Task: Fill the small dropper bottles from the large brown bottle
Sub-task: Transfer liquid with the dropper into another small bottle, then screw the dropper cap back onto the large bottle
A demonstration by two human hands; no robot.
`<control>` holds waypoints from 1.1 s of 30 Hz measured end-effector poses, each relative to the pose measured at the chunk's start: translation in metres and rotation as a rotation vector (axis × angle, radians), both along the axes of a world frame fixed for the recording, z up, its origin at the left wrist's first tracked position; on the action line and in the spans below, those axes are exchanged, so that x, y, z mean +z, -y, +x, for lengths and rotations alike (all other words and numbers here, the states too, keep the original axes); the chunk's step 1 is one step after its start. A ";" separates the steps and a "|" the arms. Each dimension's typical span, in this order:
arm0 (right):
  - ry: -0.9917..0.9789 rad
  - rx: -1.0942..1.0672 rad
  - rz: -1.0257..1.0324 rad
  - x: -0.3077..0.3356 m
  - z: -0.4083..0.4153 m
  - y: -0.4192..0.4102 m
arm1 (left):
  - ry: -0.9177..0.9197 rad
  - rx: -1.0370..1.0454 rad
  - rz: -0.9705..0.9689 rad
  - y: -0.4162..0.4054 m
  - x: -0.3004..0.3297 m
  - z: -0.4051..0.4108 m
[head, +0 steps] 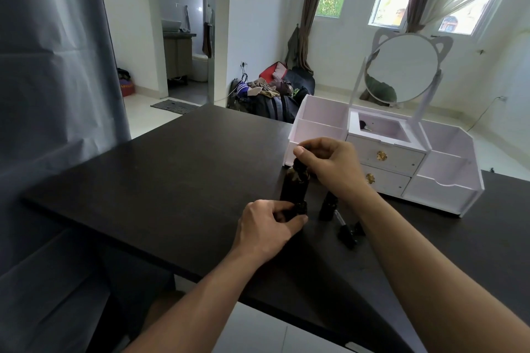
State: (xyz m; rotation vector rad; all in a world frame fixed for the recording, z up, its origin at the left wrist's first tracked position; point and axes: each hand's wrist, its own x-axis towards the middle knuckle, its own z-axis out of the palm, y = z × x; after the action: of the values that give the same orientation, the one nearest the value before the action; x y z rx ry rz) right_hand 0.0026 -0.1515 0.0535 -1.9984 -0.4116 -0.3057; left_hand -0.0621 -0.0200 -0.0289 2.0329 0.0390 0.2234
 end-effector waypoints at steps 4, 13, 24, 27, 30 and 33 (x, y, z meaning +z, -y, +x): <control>0.054 -0.061 0.033 0.002 -0.013 0.012 | 0.010 -0.007 0.007 0.000 0.001 -0.001; 0.190 -0.325 -0.578 -0.048 -0.071 0.069 | 0.076 0.050 0.023 0.003 -0.004 0.003; 0.086 -0.473 -0.954 -0.056 -0.083 0.066 | 0.053 0.038 0.083 0.003 -0.003 0.002; 0.091 -0.546 -0.943 -0.052 -0.089 0.069 | 0.053 0.034 0.099 0.003 -0.002 0.002; 0.187 -0.569 -0.879 -0.046 -0.095 0.071 | 0.051 0.036 0.098 0.003 -0.003 0.004; 0.283 -0.470 -0.691 -0.037 -0.099 0.068 | 0.043 0.038 0.097 0.003 -0.003 0.004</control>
State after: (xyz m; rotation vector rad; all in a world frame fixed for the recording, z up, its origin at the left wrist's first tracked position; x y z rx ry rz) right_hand -0.0961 -0.2192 0.0162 -2.7390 -0.2274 -0.8359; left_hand -0.0577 -0.0228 -0.0322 2.1245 0.0402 0.2976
